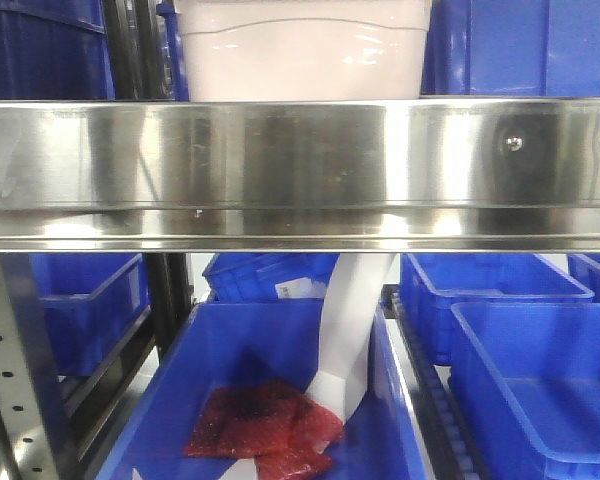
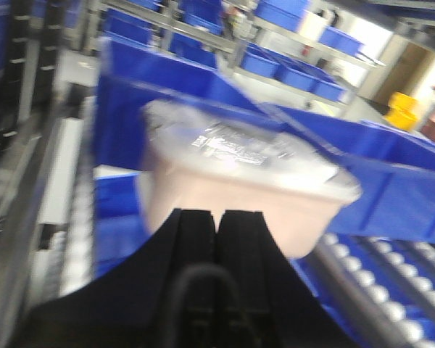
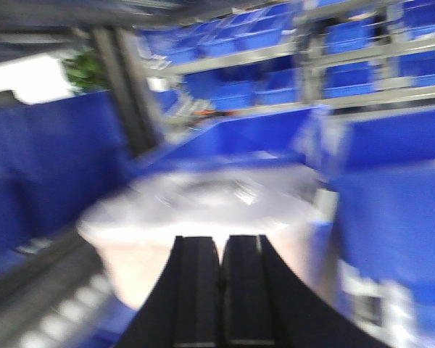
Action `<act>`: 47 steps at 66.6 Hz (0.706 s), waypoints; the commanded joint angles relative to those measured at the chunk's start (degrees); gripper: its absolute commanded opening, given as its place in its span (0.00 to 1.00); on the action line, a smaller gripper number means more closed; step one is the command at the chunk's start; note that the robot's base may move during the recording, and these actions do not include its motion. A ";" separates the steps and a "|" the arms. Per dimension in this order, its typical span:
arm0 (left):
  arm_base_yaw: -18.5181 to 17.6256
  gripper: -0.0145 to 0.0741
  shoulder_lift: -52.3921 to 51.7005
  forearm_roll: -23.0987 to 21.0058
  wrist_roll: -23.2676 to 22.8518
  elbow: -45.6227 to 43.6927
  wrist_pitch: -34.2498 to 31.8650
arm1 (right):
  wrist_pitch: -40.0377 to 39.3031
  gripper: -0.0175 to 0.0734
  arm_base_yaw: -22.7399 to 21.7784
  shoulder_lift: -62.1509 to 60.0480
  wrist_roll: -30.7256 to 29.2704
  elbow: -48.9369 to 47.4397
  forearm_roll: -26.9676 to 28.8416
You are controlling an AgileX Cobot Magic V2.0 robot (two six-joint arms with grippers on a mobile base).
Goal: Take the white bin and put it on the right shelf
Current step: 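Lower the bin onto the upper shelf with both grippers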
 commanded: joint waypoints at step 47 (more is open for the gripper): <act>-0.48 0.02 -54.51 16.49 -0.27 32.13 -4.04 | -9.63 0.22 0.18 -53.74 -4.02 41.97 -1.62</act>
